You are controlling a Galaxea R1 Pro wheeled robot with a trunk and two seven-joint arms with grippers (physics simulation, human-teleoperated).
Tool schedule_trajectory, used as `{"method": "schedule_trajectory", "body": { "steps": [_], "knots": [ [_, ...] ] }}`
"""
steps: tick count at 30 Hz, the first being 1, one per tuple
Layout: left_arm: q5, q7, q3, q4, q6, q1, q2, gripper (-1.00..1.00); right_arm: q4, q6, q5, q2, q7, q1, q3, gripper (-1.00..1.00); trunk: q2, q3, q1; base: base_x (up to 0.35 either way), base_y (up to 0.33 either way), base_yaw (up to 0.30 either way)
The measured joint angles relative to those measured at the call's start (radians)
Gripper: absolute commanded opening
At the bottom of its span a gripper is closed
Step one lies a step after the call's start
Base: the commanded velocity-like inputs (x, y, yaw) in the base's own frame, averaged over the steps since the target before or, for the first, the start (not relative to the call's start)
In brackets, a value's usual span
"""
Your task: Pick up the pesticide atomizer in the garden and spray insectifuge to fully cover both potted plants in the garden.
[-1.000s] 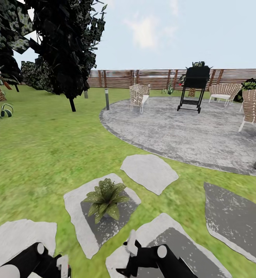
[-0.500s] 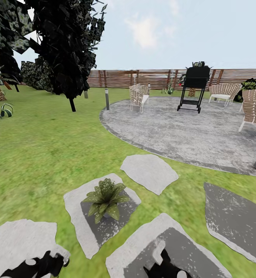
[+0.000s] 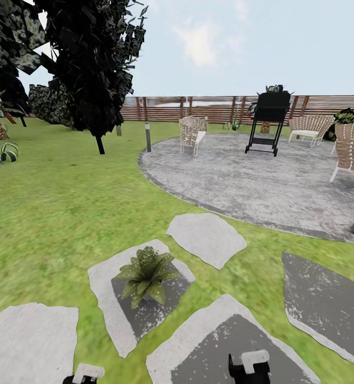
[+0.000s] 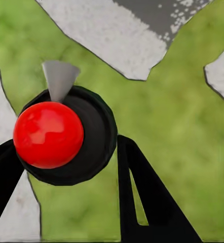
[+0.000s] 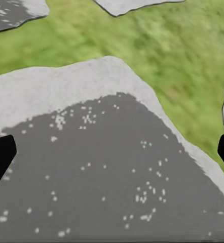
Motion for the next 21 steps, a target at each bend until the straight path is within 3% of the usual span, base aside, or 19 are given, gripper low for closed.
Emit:
{"method": "schedule_trajectory", "body": {
  "steps": [10,16,21],
  "knots": [
    [0.012,-0.012,0.002,0.001,-0.002,0.002,-0.001,-1.00,0.000,0.000,-0.004,-0.006,-0.001,0.001,-0.001,1.00,0.000,0.000,0.000,0.000,0.000,-0.001],
    [0.012,-0.012,0.002,0.001,-0.006,0.003,-0.001,-1.00,0.001,-0.001,-0.006,-0.006,-0.002,0.001,-0.002,1.00,0.000,0.000,0.000,0.000,0.000,-0.210],
    [0.012,-0.012,0.002,0.001,-0.007,0.003,-0.001,-1.00,0.001,-0.001,-0.006,-0.004,-0.002,0.001,-0.002,1.00,0.000,0.000,0.000,-0.112,0.000,-0.055]
  ]
}}
